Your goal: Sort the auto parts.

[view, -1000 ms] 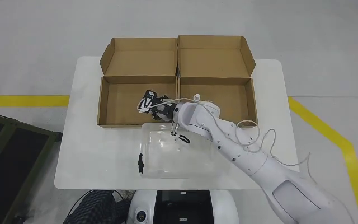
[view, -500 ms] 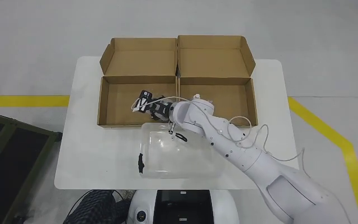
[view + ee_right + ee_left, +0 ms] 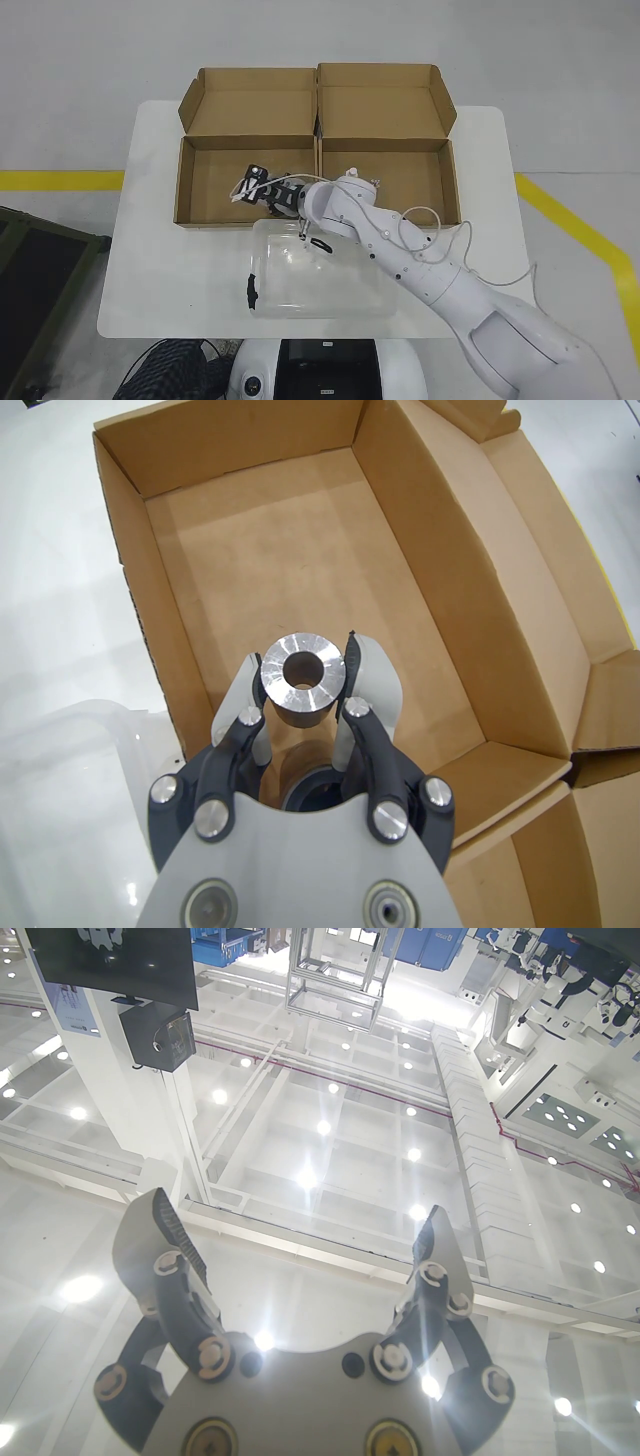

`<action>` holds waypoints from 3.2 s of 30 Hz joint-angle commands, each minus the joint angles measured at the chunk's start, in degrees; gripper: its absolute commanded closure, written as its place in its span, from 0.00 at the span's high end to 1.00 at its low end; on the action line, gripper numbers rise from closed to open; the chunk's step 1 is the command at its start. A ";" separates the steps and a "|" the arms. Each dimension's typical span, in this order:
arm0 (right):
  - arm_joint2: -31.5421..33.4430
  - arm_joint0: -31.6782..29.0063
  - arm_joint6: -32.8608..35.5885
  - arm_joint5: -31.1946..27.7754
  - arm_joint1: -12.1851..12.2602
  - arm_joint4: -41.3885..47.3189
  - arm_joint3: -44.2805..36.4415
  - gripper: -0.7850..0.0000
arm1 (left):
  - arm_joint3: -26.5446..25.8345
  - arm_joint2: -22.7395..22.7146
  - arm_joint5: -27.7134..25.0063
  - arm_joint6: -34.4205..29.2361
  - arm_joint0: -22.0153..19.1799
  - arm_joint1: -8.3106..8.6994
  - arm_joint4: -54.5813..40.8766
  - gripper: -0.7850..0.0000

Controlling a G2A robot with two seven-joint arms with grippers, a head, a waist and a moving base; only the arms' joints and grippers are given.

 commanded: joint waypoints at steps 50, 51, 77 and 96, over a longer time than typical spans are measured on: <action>28.62 -26.92 -5.29 -9.66 7.51 -10.76 -36.93 1.00 | 0.00 0.00 0.00 0.00 0.00 0.00 0.00 1.00; 30.10 -28.86 -6.87 -9.63 7.86 -10.78 -37.46 1.00 | 0.00 0.00 0.00 0.00 0.00 0.00 0.00 1.00; 63.03 -61.21 -41.04 -8.86 13.30 -16.95 -45.29 1.00 | 0.00 0.00 0.00 0.00 0.00 0.00 0.00 1.00; 72.80 -70.23 -52.10 -6.12 14.28 -15.60 -43.35 1.00 | 0.00 0.00 0.00 0.00 0.00 0.00 0.00 1.00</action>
